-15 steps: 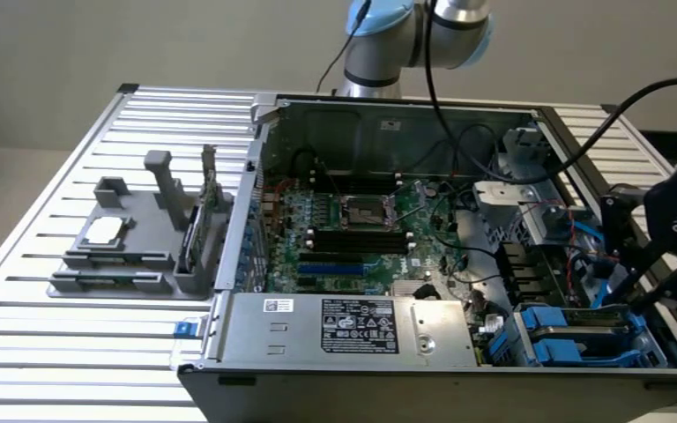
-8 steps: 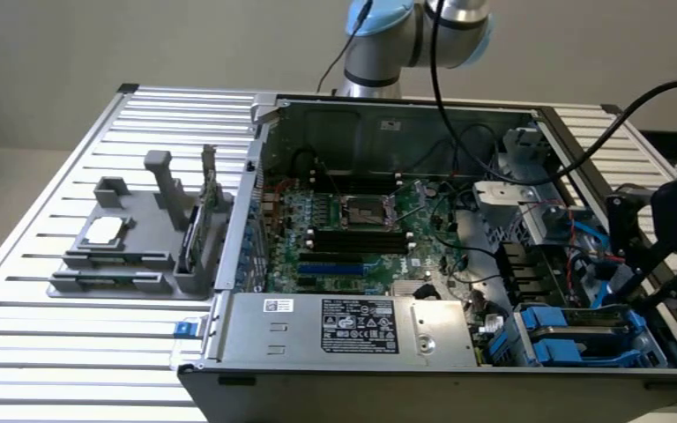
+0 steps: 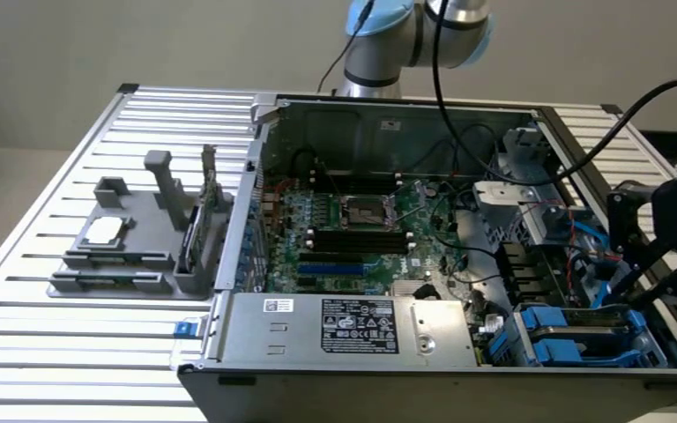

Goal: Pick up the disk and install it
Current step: 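Insert the first disk wire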

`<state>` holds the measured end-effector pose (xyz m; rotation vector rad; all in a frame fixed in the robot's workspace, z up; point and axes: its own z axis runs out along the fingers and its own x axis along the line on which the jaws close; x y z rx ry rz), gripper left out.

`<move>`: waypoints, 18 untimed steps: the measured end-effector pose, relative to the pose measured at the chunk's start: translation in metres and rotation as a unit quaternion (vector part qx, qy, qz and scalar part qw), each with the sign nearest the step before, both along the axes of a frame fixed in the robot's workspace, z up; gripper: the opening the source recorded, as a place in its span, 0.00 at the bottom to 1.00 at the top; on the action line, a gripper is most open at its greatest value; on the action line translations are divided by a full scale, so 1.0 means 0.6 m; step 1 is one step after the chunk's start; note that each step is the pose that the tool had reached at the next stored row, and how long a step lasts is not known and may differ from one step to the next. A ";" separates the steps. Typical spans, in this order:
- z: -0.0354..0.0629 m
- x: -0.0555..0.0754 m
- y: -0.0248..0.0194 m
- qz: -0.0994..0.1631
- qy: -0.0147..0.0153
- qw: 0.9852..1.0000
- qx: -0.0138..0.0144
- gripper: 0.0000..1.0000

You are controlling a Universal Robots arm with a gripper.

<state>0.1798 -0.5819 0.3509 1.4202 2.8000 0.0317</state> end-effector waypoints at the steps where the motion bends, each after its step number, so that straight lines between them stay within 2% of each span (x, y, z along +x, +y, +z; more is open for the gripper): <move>1: 0.000 0.001 -0.0003 -0.001 0.000 1.000 0.000 0.26; 10: -0.007 0.004 -0.0025 -0.020 0.001 1.000 0.002 0.26; 16: -0.012 0.004 -0.0027 -0.036 0.005 0.999 0.004 0.26; 18: -0.013 0.005 -0.0026 -0.037 0.005 0.999 0.006 0.26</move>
